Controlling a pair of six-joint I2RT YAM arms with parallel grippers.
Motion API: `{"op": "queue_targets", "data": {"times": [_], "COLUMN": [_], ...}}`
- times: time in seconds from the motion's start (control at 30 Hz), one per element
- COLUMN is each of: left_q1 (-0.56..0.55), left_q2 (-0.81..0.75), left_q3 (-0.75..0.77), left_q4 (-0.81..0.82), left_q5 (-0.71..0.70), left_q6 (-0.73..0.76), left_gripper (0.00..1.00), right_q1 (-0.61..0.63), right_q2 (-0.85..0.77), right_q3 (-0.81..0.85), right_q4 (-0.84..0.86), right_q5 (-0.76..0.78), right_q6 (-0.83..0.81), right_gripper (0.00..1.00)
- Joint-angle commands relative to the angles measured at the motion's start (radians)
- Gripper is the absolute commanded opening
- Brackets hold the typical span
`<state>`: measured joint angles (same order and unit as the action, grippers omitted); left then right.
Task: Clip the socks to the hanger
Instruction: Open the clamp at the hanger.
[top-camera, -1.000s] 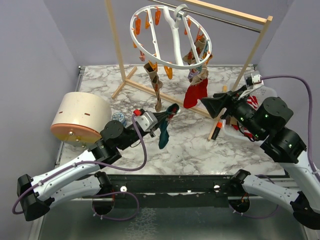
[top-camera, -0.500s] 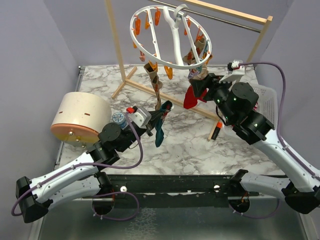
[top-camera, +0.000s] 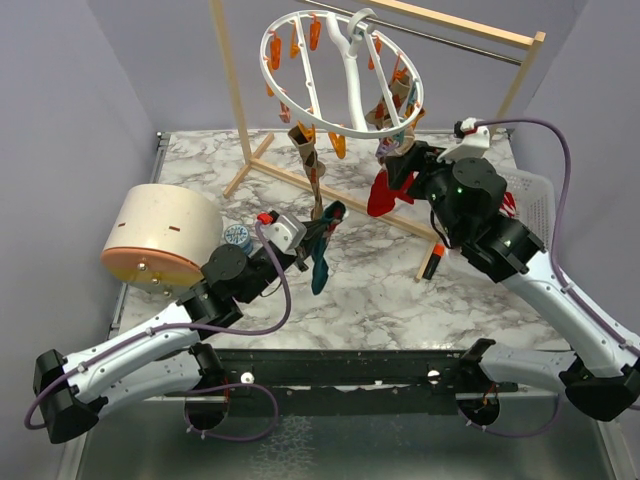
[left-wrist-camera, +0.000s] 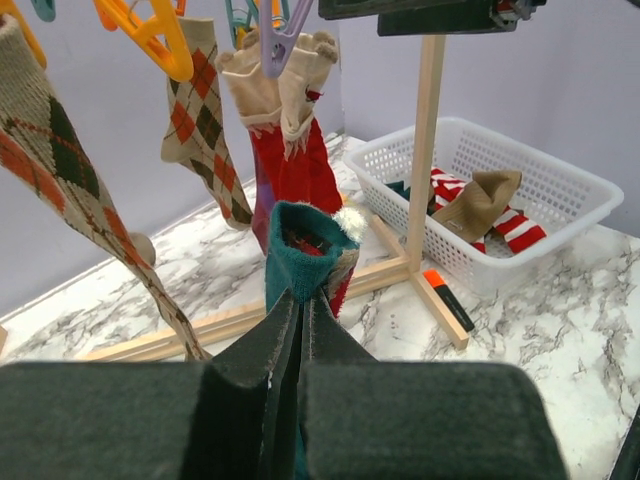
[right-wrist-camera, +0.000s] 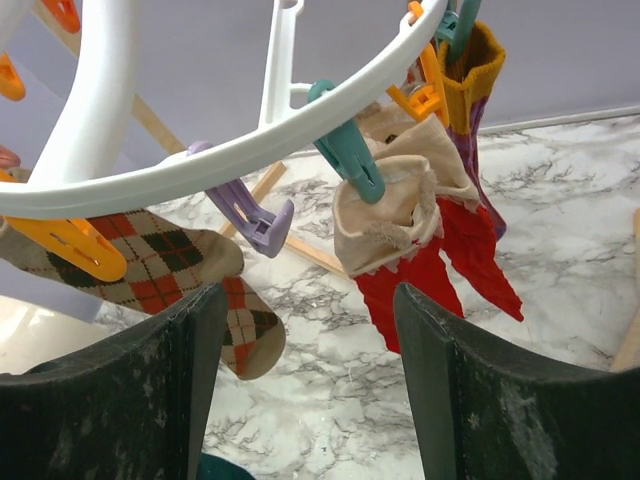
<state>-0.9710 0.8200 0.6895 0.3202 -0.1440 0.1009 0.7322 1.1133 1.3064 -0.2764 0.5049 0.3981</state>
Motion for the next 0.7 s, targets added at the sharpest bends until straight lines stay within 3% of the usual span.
{"op": "queue_targets", "data": {"times": [0.0,0.1,0.13,0.27,0.43,0.67], "left_q1": [-0.003,-0.004,-0.003,-0.003,-0.003,-0.003], "left_q2": [0.022,0.039,0.044,0.072,0.107,0.165], "left_q3": [0.030,0.038,0.039,0.046,0.070,0.098], "left_q4": [0.025,0.032,0.036,0.047,0.055,0.085], "left_q5": [0.005,0.012,0.015,0.028,0.043,0.061], "left_q6": [-0.001,-0.001,-0.002,-0.005,-0.010,0.010], "left_gripper": [0.00,0.00,0.00,0.00,0.00,0.00], "right_q1": [0.006,0.006,0.006,0.006,0.006,0.006], "right_q2": [-0.061,-0.093,-0.105,-0.169,-0.268,-0.124], "right_q3": [-0.033,-0.067,-0.078,-0.115,-0.199,-0.036], "right_q4": [-0.042,-0.050,-0.056,-0.077,0.005,-0.185], "right_q5": [-0.020,-0.060,-0.072,-0.068,-0.166,-0.023], "right_q6": [0.023,0.027,0.033,0.031,-0.176,-0.150], "right_gripper": [0.76,0.98,0.99,1.00,1.00,0.99]}}
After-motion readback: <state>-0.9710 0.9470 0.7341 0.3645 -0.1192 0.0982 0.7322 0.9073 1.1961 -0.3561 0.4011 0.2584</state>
